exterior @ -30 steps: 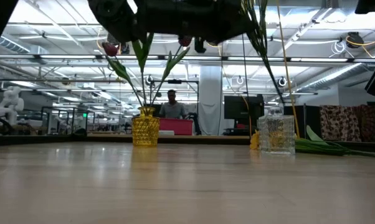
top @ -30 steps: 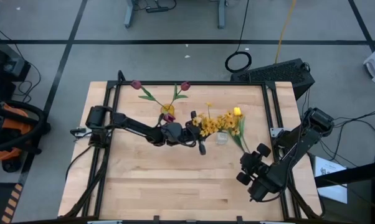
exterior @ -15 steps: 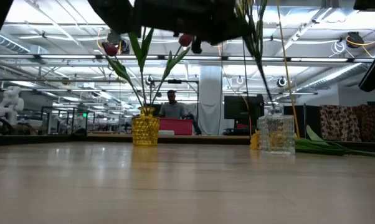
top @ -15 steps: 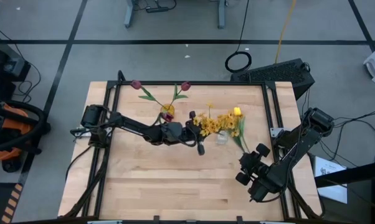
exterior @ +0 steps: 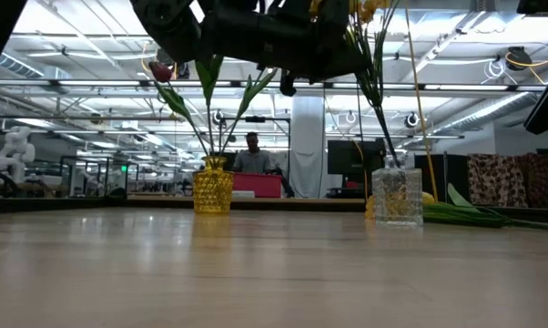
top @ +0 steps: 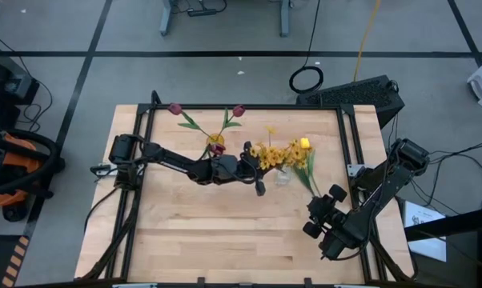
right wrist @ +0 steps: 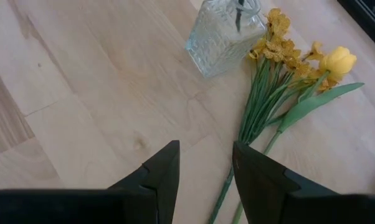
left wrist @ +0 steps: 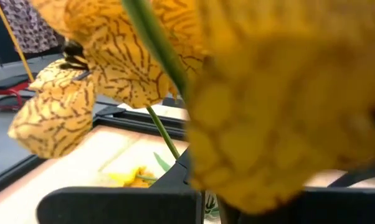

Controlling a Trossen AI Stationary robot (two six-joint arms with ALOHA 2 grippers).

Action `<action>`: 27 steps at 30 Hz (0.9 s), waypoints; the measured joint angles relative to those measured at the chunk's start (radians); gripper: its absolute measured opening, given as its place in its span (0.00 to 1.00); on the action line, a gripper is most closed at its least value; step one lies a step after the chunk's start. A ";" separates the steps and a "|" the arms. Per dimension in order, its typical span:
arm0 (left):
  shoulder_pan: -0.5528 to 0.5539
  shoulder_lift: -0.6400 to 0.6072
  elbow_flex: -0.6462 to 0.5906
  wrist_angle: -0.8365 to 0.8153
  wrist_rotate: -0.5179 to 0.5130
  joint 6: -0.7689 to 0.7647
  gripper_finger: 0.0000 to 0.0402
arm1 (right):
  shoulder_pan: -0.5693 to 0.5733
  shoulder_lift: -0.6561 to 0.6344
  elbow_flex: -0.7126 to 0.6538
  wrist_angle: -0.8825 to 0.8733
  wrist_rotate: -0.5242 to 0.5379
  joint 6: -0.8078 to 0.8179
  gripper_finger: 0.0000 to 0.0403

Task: Sort flowers into vase by color
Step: Put the yellow flower into the transparent vase

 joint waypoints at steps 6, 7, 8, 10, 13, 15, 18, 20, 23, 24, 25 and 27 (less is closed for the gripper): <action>0.002 0.000 0.000 0.003 -0.002 -0.048 0.04 | 0.000 0.000 0.000 0.000 0.000 0.000 0.35; 0.002 0.000 0.000 0.003 -0.002 -0.049 0.04 | 0.000 0.000 0.000 0.000 0.000 0.000 0.35; 0.001 0.000 0.000 0.003 -0.002 -0.049 0.04 | 0.000 0.000 0.000 0.001 0.000 0.000 0.35; 0.000 0.000 0.000 0.004 -0.002 -0.050 0.04 | 0.000 0.000 0.000 0.000 0.000 0.000 0.35; 0.002 0.000 0.000 0.002 -0.002 -0.051 0.05 | 0.000 0.000 0.000 0.000 0.000 -0.001 0.35; 0.002 0.000 0.000 0.002 -0.002 -0.061 0.06 | 0.000 0.000 0.000 0.000 0.001 -0.002 0.35; 0.002 0.000 0.000 0.002 -0.002 -0.076 0.12 | 0.000 0.000 0.000 0.000 0.001 -0.002 0.35; 0.001 0.000 0.000 0.002 -0.016 -0.077 0.16 | 0.000 0.000 0.000 0.000 0.001 -0.002 0.35; 0.001 0.000 0.000 0.002 -0.024 -0.077 0.22 | 0.000 0.000 0.000 0.000 0.001 -0.002 0.35; 0.000 0.000 0.000 0.002 -0.025 -0.077 0.24 | 0.000 0.000 0.000 0.000 0.001 -0.002 0.35; 0.000 0.000 0.000 0.002 -0.025 -0.077 0.25 | 0.000 0.000 0.000 0.000 0.001 -0.002 0.35; 0.000 0.000 0.000 0.002 -0.026 -0.078 0.28 | 0.000 0.000 0.000 0.000 0.001 -0.002 0.35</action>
